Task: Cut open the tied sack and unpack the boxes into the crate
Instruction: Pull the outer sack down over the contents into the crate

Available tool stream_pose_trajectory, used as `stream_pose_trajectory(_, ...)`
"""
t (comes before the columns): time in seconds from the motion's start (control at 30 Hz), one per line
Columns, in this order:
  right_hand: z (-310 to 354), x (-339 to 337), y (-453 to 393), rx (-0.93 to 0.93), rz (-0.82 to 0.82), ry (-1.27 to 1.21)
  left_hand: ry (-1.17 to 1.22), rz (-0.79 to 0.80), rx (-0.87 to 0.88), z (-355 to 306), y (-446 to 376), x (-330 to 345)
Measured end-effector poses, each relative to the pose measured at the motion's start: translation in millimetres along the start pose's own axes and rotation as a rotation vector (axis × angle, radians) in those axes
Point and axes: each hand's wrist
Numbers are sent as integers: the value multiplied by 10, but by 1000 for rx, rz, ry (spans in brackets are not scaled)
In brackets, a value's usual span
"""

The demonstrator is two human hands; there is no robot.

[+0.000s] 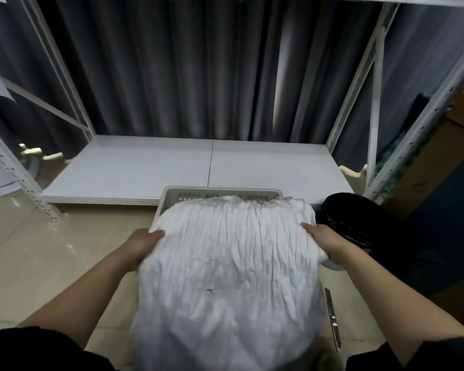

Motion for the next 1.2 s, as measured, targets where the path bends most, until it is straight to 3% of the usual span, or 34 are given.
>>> stream_pose_trajectory(0.13,263,-128,-76,104,-68,101,250,-6,-202,-10,8,-512)
stream_pose_trajectory(0.2,333,-123,-159,80,-185,141,293,-47,-224,-50,-26,-616)
stream_pose_trajectory(0.27,373,-25,-205,99,-201,199,361,-90,-204,-107,-85,-588)
stream_pose_trajectory(0.33,308,102,-211,112,-120,262,451,-157,-162,-135,-115,-547)
stream_pose_trajectory(0.43,206,256,-181,-116,-39,654,527,-230,-124,-72,-149,-516)
stream_pose_trajectory(0.5,208,401,-164,-240,23,914,470,-183,-140,-59,-65,-497)
stream_pose_trajectory(0.57,233,555,-131,-209,191,984,406,-133,-159,-68,-44,-477)
stream_pose_trajectory(0.67,344,721,57,-91,457,823,360,-137,-129,-88,-23,-523)
stream_pose_trajectory(0.83,326,731,143,-121,530,304,442,-143,-96,-9,38,-615)
stream_pose_trajectory(0.87,342,748,143,-125,511,118,496,-150,-96,32,15,-632)
stream_pose_trajectory(0.93,417,734,50,-210,313,-118,581,-152,-84,35,17,-556)
stream_pose_trajectory(1.07,562,595,-188,-480,-162,6,691,-220,7,-50,-34,-383)
stream_pose_trajectory(1.2,614,441,-233,-576,-377,-76,788,-372,122,-116,-24,-247)
Point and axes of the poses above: each hand's wrist, its own y-axis away from the middle knuckle, its own x-axis out of the palm, z = x × y, and after that the axes turned 6 degrees about z, right-handed
